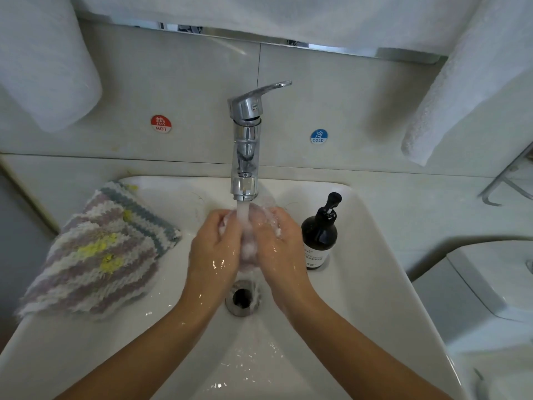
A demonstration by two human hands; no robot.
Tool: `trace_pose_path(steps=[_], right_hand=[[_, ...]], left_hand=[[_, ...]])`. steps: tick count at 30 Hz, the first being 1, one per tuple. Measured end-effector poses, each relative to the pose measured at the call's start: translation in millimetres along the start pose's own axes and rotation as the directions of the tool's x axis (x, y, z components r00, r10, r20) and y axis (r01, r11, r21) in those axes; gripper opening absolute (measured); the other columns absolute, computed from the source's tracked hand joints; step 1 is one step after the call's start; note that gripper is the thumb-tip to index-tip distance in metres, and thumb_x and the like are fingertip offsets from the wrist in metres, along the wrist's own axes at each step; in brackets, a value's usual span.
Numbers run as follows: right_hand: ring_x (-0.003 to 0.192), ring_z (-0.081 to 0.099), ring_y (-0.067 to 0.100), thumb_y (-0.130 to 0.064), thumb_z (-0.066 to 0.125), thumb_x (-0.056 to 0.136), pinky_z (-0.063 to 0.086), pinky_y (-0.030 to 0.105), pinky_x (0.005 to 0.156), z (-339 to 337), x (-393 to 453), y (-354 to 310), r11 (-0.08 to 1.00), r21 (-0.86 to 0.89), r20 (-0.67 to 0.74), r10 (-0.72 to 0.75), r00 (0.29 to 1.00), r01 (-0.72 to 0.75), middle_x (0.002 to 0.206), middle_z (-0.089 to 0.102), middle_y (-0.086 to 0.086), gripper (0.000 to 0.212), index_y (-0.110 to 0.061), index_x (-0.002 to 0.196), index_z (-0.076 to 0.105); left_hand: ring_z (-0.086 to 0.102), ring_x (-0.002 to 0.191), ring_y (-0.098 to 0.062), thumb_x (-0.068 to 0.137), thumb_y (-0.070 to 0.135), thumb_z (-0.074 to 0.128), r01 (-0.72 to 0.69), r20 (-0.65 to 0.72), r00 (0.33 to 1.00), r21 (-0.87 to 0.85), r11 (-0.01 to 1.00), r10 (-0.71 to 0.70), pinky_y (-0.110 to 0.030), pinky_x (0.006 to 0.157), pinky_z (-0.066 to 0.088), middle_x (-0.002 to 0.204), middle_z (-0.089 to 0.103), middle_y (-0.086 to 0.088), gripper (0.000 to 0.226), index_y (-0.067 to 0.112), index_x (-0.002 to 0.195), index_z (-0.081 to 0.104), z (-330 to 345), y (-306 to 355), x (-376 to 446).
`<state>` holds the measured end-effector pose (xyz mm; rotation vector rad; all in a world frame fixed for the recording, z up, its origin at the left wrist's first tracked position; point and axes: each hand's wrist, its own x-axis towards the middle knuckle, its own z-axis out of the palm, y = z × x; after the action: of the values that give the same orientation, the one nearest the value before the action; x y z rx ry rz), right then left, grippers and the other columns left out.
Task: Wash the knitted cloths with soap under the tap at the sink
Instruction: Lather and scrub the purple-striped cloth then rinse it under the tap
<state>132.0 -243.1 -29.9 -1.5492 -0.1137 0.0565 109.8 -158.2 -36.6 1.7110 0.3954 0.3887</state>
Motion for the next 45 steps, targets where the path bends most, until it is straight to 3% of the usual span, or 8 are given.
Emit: trace_pose_path(steps=[5, 14, 17, 24, 30, 33, 40, 45], right_hand=[[0.071, 0.057, 0.01, -0.025, 0.055, 0.097, 0.05, 0.027, 0.062, -5, 0, -2, 1.0, 0.001, 0.018, -0.007, 1.0, 0.007, 0.077, 0.058, 0.0, 0.015, -0.014, 0.087, 0.06], [0.083, 0.06, 0.01, -0.046, 0.045, 0.098, 0.051, 0.035, 0.08, 8, -8, 10, 0.989, -0.13, 0.106, 0.09, 0.99, -0.076, 0.089, 0.064, -0.002, 0.028, -0.022, 0.093, 0.057], [0.083, 0.061, 0.005, -0.05, 0.039, 0.099, 0.053, 0.024, 0.07, 9, -10, 8, 0.984, -0.124, 0.152, 0.145, 0.978, -0.127, 0.087, 0.063, -0.008, 0.031, -0.025, 0.091, 0.056], [0.055, 0.056, -0.009, -0.058, 0.047, 0.092, 0.039, 0.005, 0.049, 7, -12, 4, 0.966, -0.236, 0.139, 0.143, 0.98, -0.107, 0.069, 0.06, -0.009, 0.035, -0.027, 0.084, 0.059], [0.068, 0.052, -0.012, -0.031, 0.045, 0.101, 0.039, 0.005, 0.062, 5, -5, 6, 0.991, -0.136, 0.075, 0.022, 0.997, -0.012, 0.079, 0.056, -0.016, 0.018, -0.025, 0.089, 0.056], [0.071, 0.054, 0.005, -0.037, 0.047, 0.099, 0.049, 0.034, 0.069, 7, -6, 12, 0.999, -0.041, 0.05, -0.007, 0.999, 0.009, 0.075, 0.057, -0.007, 0.018, -0.032, 0.084, 0.057], [0.073, 0.055, 0.01, -0.028, 0.052, 0.096, 0.049, 0.037, 0.066, 4, -3, 10, 0.996, -0.073, 0.052, -0.048, 0.997, 0.052, 0.075, 0.058, -0.002, 0.015, -0.022, 0.086, 0.06], [0.064, 0.052, 0.009, -0.046, 0.053, 0.095, 0.047, 0.031, 0.06, 11, -7, 11, 0.992, -0.127, -0.004, 0.001, 1.0, -0.001, 0.067, 0.053, -0.001, 0.043, -0.005, 0.08, 0.053]], left_hand=[[0.065, 0.093, -0.007, 0.088, 0.077, 0.026, 0.043, 0.15, 0.987, 0.138, 0.989, -0.063, -0.044, 0.09, 0.051, 0.092, 0.069, 0.019, 0.049, 0.046, 0.098, 0.062, 0, -3, 1], [0.057, 0.058, -0.015, 0.101, 0.03, 0.046, -0.169, -0.136, 0.976, 0.02, 0.985, 0.17, -0.041, 0.056, 0.049, 0.065, 0.059, 0.001, 0.028, 0.017, 0.078, 0.056, -1, -4, -4], [0.06, 0.061, -0.025, 0.101, 0.03, 0.048, -0.193, -0.169, 0.968, -0.022, 0.981, 0.187, -0.042, 0.056, 0.05, 0.064, 0.059, -0.008, 0.033, 0.012, 0.074, 0.056, -2, -1, -4], [0.041, 0.043, -0.002, 0.104, 0.019, 0.041, -0.182, -0.19, 0.968, -0.087, 0.979, 0.163, -0.013, 0.045, 0.033, 0.043, 0.044, 0.012, 0.047, 0.018, 0.056, 0.04, -3, -3, 6], [0.053, 0.062, 0.011, 0.101, 0.023, 0.044, -0.093, -0.132, 0.987, -0.035, 0.995, 0.088, -0.009, 0.057, 0.04, 0.076, 0.056, 0.014, 0.014, 0.024, 0.09, 0.053, 2, -7, 8], [0.056, 0.077, 0.011, 0.102, 0.023, 0.043, -0.153, -0.095, 0.983, 0.049, 0.987, 0.157, -0.012, 0.064, 0.044, 0.091, 0.056, 0.017, 0.009, 0.028, 0.106, 0.048, 2, -8, 6], [0.063, 0.075, -0.012, 0.103, 0.037, 0.033, -0.036, 0.004, 0.999, 0.063, 0.997, 0.036, -0.041, 0.071, 0.053, 0.078, 0.064, 0.005, 0.029, 0.024, 0.093, 0.056, 7, -19, 4], [0.063, 0.065, -0.007, 0.101, 0.04, 0.043, 0.01, -0.035, 0.999, -0.001, 1.0, -0.01, -0.034, 0.063, 0.052, 0.069, 0.066, 0.005, 0.036, 0.025, 0.075, 0.062, 12, -17, -4]])
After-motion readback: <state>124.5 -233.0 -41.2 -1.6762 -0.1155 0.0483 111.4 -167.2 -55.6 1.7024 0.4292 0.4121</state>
